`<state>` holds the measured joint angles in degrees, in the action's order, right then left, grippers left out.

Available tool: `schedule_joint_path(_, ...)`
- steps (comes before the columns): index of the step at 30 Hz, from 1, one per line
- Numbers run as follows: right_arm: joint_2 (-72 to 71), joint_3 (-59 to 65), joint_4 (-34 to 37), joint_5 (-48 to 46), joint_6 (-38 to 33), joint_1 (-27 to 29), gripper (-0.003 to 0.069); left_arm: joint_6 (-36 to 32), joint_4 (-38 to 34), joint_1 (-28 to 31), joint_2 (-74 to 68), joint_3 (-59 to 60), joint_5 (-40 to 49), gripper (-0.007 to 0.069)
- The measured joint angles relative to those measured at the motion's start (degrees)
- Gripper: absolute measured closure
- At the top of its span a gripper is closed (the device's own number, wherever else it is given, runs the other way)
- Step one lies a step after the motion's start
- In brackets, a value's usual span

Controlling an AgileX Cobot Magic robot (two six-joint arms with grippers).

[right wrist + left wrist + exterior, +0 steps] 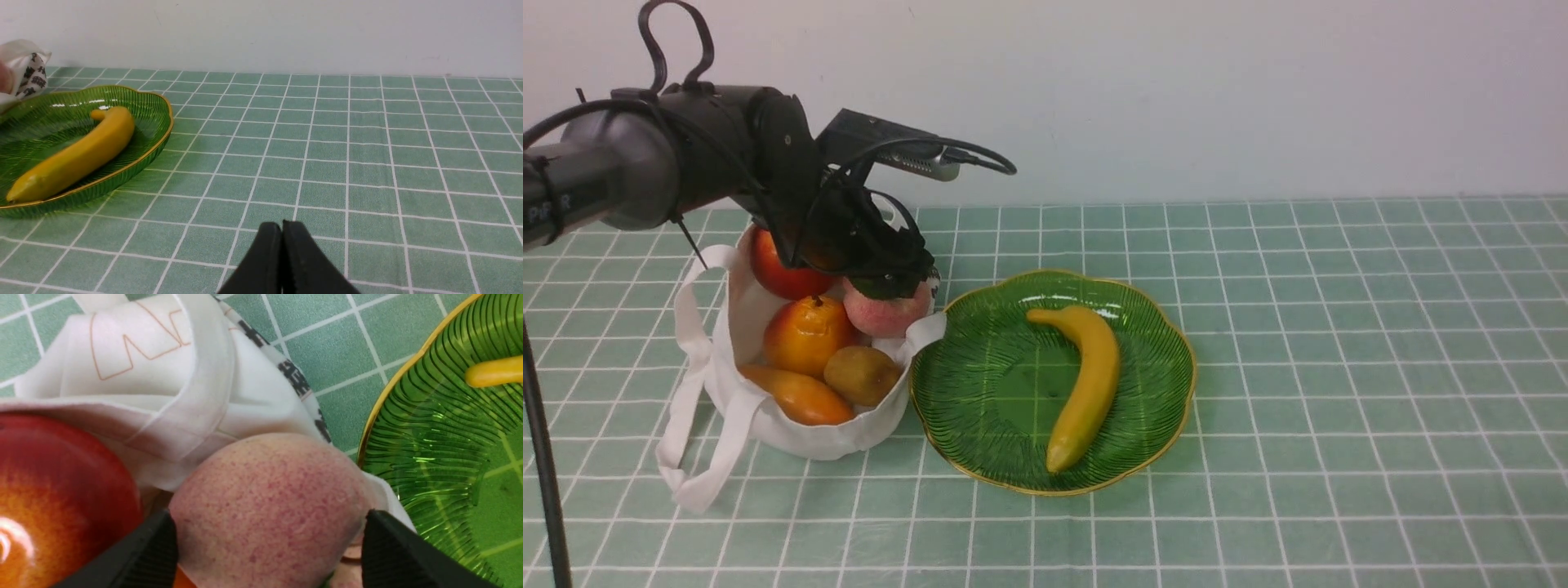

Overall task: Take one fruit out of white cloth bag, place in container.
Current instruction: 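Reach into the cloth bag and grasp the peach with the left gripper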

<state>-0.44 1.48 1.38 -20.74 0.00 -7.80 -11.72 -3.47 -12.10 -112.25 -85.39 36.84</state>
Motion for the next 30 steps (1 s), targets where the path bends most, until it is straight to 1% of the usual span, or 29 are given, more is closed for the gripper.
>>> schedule_joint_path(4, 0.00, 0.00, 0.00, 0.00, 0.00, 0.00, 0.0674, 0.02, -0.14, 0.00, -0.08, 0.00, -1.07, 0.0082)
schedule_joint_path(9, 0.00, 0.00, 0.00, 0.00, 0.00, 0.00, 0.0674, 0.02, -0.38, 0.00, -1.02, 0.00, -1.89, 0.0024)
schedule_joint_path(14, 0.00, 0.00, 0.00, 0.00, 0.00, 0.00, 0.0674, 0.02, -0.43, 0.00, -1.84, 0.00, -2.23, 0.0011)
schedule_joint_path(18, 0.00, 0.00, 0.00, 0.00, 0.00, 0.00, 0.0674, 0.02, -0.49, 0.00, -2.21, 0.00, -2.42, 0.0037)
schedule_joint_path(20, 0.00, 0.00, 0.00, 0.00, 0.00, 0.00, 0.0674, 0.02, -0.49, 0.00, -2.21, 0.00, -2.42, 0.0077)
schedule_joint_path(21, 0.00, 0.00, 0.00, 0.00, 0.00, 0.00, 0.0674, 0.02, -0.60, 0.00, -2.21, 0.00, -2.42, 0.0118)
schedule_joint_path(23, 0.00, 0.00, 0.00, 0.00, 0.00, 0.00, 0.0674, 0.02, -0.61, 0.00, -2.25, 0.00, -2.42, 0.0143)
schedule_joint_path(30, 0.00, 0.00, 0.00, 0.00, 0.00, 0.00, 0.0674, 1.68, -0.61, 0.00, -2.25, 0.00, -2.01, 0.0143)
